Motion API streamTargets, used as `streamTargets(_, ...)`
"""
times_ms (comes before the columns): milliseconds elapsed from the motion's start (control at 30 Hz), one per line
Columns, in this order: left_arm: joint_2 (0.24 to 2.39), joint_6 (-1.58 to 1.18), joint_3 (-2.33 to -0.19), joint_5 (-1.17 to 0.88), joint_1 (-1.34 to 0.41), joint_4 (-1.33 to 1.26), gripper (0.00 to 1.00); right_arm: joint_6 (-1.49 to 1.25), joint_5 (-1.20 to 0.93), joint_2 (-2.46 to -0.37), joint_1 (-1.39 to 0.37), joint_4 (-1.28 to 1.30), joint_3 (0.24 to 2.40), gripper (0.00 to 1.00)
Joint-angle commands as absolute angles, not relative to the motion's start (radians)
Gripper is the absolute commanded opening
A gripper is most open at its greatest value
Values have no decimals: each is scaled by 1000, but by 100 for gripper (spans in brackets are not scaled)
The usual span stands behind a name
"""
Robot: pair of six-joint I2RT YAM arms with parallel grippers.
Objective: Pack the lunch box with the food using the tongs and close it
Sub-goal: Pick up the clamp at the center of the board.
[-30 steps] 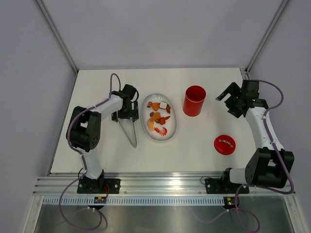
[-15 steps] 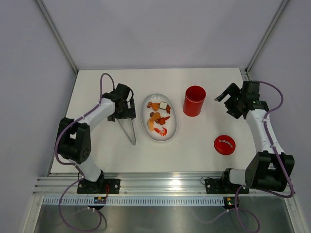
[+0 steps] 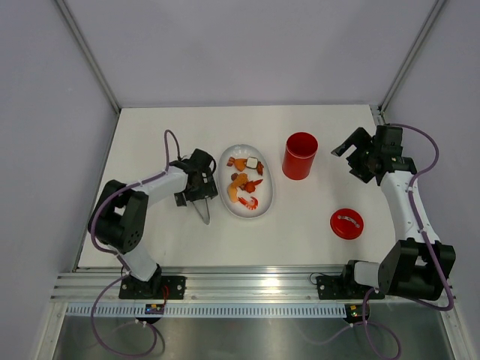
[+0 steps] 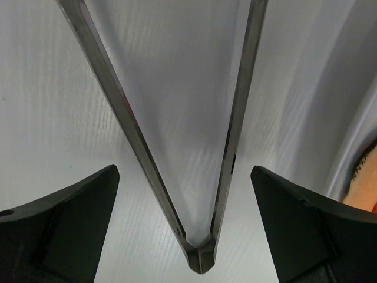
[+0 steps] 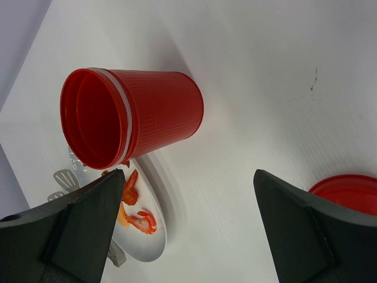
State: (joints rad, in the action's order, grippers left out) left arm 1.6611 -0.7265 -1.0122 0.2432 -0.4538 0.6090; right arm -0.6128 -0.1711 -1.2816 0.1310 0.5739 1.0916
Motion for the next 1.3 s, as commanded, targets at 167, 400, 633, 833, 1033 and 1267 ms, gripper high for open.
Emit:
streamTargets(167, 1761, -750, -1048, 278, -400, 503, 96, -597, -193, -1250, 133, 572, 1081, 99)
streamTargets(400, 1759, -707, -1046, 284, -384, 500, 83, -603, -193, -1253, 133, 569, 1083, 99)
streamTargets(633, 1740, -647, -1054, 301, -357, 518, 56, -604, -193, -1256, 133, 563, 1086, 99)
streamTargets(833, 1704, -597, -1072, 301, -338, 535, 32, -609, -196, -1272, 133, 554, 1094, 99)
streamTargets(1033, 1655, -519, -1146, 301, -334, 609, 23, -601, -196, -1275, 133, 557, 1108, 99)
streamTargets(1267, 1508, -379, -1198, 292, -334, 695, 23, -601, -195, -1270, 133, 558, 1108, 99)
